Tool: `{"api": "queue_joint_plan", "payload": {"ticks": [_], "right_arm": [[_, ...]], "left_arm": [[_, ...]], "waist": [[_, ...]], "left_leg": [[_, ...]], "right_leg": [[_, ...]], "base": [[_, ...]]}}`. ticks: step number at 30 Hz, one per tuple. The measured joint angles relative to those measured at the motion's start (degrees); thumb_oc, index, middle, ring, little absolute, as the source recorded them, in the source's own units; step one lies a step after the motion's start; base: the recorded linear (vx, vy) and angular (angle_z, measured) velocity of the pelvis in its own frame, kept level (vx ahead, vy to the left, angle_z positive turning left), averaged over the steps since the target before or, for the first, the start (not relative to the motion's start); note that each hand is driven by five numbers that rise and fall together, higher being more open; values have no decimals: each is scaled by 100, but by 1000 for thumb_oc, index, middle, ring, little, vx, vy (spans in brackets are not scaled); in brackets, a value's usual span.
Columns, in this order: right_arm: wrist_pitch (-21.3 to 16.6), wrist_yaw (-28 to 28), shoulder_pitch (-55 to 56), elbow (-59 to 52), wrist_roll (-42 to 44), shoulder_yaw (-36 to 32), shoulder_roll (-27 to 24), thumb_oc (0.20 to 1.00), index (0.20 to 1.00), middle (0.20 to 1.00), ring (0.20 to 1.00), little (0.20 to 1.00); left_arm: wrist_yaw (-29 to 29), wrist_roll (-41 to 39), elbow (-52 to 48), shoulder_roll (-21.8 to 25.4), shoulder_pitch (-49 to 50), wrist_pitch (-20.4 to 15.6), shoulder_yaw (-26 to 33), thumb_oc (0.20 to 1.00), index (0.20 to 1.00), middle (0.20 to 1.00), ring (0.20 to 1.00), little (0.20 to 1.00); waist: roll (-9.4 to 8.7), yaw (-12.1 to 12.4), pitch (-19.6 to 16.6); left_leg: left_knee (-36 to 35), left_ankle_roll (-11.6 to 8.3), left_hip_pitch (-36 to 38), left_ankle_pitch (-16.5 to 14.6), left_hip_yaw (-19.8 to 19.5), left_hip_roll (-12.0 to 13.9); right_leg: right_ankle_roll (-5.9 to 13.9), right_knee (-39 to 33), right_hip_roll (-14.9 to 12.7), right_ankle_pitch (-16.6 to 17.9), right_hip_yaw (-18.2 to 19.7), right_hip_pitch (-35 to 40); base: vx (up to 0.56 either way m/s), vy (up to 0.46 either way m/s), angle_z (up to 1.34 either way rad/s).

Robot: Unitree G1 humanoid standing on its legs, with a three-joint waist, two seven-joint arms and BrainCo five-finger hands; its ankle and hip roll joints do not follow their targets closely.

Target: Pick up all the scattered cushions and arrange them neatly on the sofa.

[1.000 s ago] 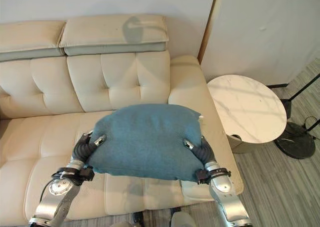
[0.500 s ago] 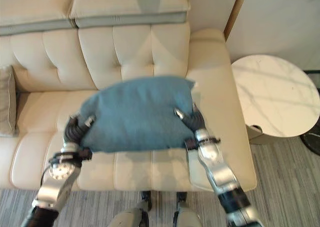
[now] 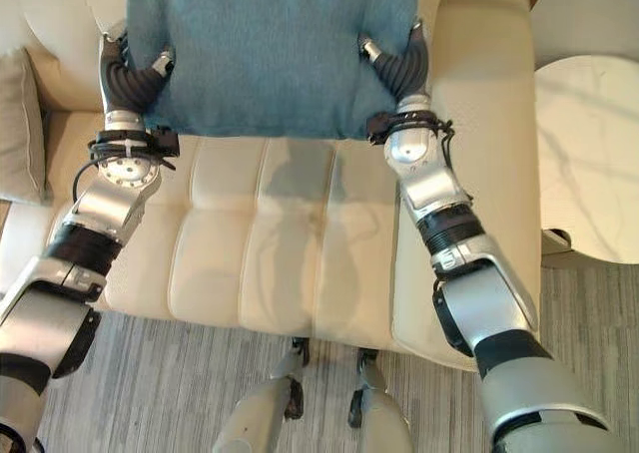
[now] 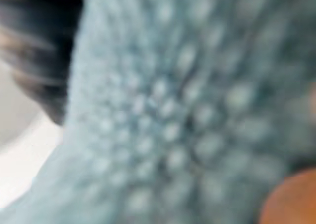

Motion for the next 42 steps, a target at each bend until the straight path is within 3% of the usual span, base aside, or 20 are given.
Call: {"api": "queue_joint_plan", "payload": {"ticks": [4,9,11,12,13,14,15,19,22,23,24,26,30,36,42], "right_arm": [[62,200,-2,91,247,355,-278,1000,1000,1000,1000,1000],[270,530,495,69,360,461,-325,1000,1000,1000,1000,1000],[293,583,925,-21,475,281,-166,1000,1000,1000,1000,1000],[236,579,1301,-227,539,-99,50,1000,1000,1000,1000,1000],[231,569,1397,-225,583,-128,107,1000,1000,1000,1000,1000],[211,580,1516,-292,580,-288,106,1000,1000,1000,1000,1000],[210,578,1511,-311,580,-317,103,1000,1000,1000,1000,1000],[217,655,1966,-1037,552,-315,-200,1000,1000,1000,1000,1000],[145,863,3339,-2545,264,-1084,-384,1000,1000,1000,1000,1000],[106,903,3719,-2640,218,-1223,-386,1000,1000,1000,1000,1000],[104,1032,4267,-2984,145,-1486,-390,1000,1000,1000,1000,1000],[60,1272,5270,-3761,-53,-1852,-429,1000,1000,1000,1000,1000],[92,1909,6530,-3782,-390,-2156,-368,1000,1000,1000,1000,1000],[207,2507,7998,-2855,-1080,-2293,-280,1000,1000,1000,1000,1000],[419,2750,8799,-1921,-1248,-2485,243,1000,1000,1000,1000,1000]], "left_arm": [[-323,-265,380,9,-34,38,-11,1000,1000,1000,1000,1000],[-707,-558,429,-172,524,145,60,1000,1000,1000,1000,1000],[-789,-778,349,-384,886,136,291,1000,1000,1000,1000,1000],[-819,-894,258,-494,1165,121,470,1000,1000,1000,1000,1000],[-835,-965,298,-528,1257,149,462,1000,1000,1000,1000,1000],[-864,-983,198,-584,1415,165,553,1000,1000,1000,1000,1000],[-879,-982,117,-559,1520,164,629,1000,1000,1000,1000,1000],[-950,-980,-615,-462,2171,158,1037,1000,1000,1000,1000,1000],[-1134,-942,-2402,-473,3434,90,1429,1000,1000,1000,1000,1000],[-1179,-932,-2556,-472,3764,61,1474,1000,1000,1000,1000,1000],[-1300,-928,-2936,-471,4254,79,1676,1000,1000,1000,1000,1000],[-1541,-902,-3575,-477,5072,58,2103,1000,1000,1000,1000,1000],[-2097,-610,-3427,-560,6173,291,2469,1000,1000,1000,1000,1000],[-2654,180,-2375,-765,7468,579,2556,1000,1000,1000,1000,1000],[-2967,901,-1607,-1116,8313,884,2689,1000,1000,1000,1000,1000]], "waist": [[-7,-32,498],[-25,-103,819],[-30,-125,837],[-35,-203,849],[-70,-243,847],[-194,-299,879],[-237,-230,921],[-383,-233,1078],[-463,-308,1125],[-494,-337,1099],[-483,-331,1065],[-582,-355,1000],[-645,-462,758],[-675,-626,-28],[-950,-778,-802]], "left_leg": [[1,3,-230,27,-49,8],[4,26,-272,43,-149,56],[3,117,-257,109,-203,64],[5,129,-236,116,-281,29],[3,127,-235,115,-276,-39],[-3,124,-238,108,-272,-183],[-3,123,-256,109,-199,-142],[-4,116,-39,112,-101,-43],[-8,81,463,83,0,-50],[-9,19,642,34,28,-66],[-10,-148,852,-240,31,21],[-10,-145,971,-283,100,23],[-13,-105,1382,-401,192,15],[-23,-16,2032,-584,354,-12],[-56,71,2520,-820,797,-8]], "right_leg": [[-3,9,15,2,-17,-193],[5,362,22,-92,39,-357],[72,1302,-99,-503,67,-805],[262,1566,-155,-805,89,-1037],[324,1113,-176,-673,151,-944],[10,559,-285,-72,197,-841],[46,402,-226,60,213,-798],[-44,296,-116,142,214,-546],[-42,236,-121,140,226,-15],[-20,167,-124,123,236,189],[49,105,-39,67,321,383],[41,55,-34,88,373,499],[55,-25,-35,112,454,898],[132,-145,-48,67,606,1524],[129,-183,-39,-64,1012,1757]], "base": [[-26,-37,7],[-13,-18,10],[-9,12,13],[-15,14,23],[-21,15,48],[-14,2,28],[-12,2,8],[-2,4,-7],[32,2,0],[93,-2,-19],[69,-2,-23],[90,26,-20],[66,41,-12],[50,73,-15],[-71,48,-40]]}}
